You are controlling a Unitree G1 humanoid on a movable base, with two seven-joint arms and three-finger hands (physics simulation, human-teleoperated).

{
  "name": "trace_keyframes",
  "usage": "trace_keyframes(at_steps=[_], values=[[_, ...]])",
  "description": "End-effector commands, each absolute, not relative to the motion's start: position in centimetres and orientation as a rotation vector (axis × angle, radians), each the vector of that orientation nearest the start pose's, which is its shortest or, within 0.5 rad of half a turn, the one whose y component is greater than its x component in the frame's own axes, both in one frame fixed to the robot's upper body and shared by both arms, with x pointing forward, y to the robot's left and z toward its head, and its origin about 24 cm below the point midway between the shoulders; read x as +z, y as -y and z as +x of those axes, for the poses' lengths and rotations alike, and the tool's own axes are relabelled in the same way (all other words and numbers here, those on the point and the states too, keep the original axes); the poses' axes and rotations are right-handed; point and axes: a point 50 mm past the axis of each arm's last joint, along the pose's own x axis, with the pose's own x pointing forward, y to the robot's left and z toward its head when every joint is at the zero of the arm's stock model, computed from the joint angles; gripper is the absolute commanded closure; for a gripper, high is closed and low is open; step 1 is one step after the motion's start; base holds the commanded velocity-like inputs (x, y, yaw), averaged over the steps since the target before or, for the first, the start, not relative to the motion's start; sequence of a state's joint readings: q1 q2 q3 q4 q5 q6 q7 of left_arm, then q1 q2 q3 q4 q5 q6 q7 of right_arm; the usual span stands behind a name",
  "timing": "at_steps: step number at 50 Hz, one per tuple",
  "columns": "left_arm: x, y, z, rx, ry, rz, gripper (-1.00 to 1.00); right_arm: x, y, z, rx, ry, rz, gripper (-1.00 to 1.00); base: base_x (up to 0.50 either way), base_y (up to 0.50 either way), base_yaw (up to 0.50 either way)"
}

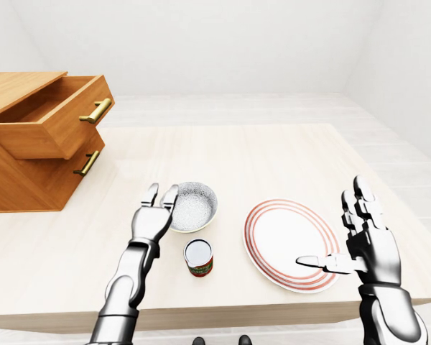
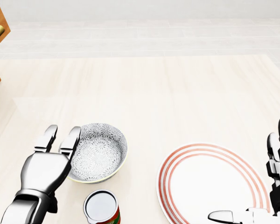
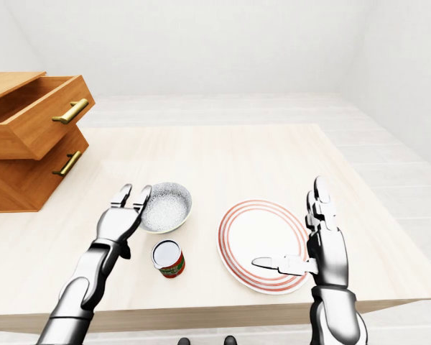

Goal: Put the bowl on the plate.

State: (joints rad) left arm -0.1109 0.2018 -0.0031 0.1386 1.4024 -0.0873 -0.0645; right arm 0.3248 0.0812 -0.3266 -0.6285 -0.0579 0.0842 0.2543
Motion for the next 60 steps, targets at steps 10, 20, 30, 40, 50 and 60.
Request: trace_keyframes(at_steps=[10, 20, 30, 40, 50, 60], values=[[3.0, -17.1, 27.1, -0.171, 0.004, 1.621, -1.0, 10.6, 21.8, 17.0, -0.172, 0.174, -0.166, -1.0, 0.0, 0.0, 0.0], [2.7, -17.0, 27.1, -0.181, -0.002, 1.627, -1.0, 10.5, 21.7, 17.0, -0.169, 0.175, -0.168, -1.0, 0.0, 0.0, 0.0], [2.5, -16.7, 26.9, -0.188, 0.01, 1.642, -1.0, 10.5, 21.8, 17.0, -0.17, 0.174, -0.167, -1.0, 0.0, 0.0, 0.0], [2.3, -16.4, 26.7, -0.187, 0.025, 1.661, -1.0, 10.5, 21.8, 16.9, -0.17, 0.174, -0.167, -1.0, 0.0, 0.0, 0.0], [2.4, -16.3, 26.2, -0.187, 0.032, 1.664, -1.0, 10.4, 21.8, 16.9, -0.17, 0.173, -0.166, -1.0, 0.0, 0.0, 0.0], [2.7, -16.1, 26.0, -0.181, 0.043, 1.664, -1.0, 10.5, 21.8, 16.9, -0.169, 0.173, -0.169, -1.0, 0.0, 0.0, 0.0]])
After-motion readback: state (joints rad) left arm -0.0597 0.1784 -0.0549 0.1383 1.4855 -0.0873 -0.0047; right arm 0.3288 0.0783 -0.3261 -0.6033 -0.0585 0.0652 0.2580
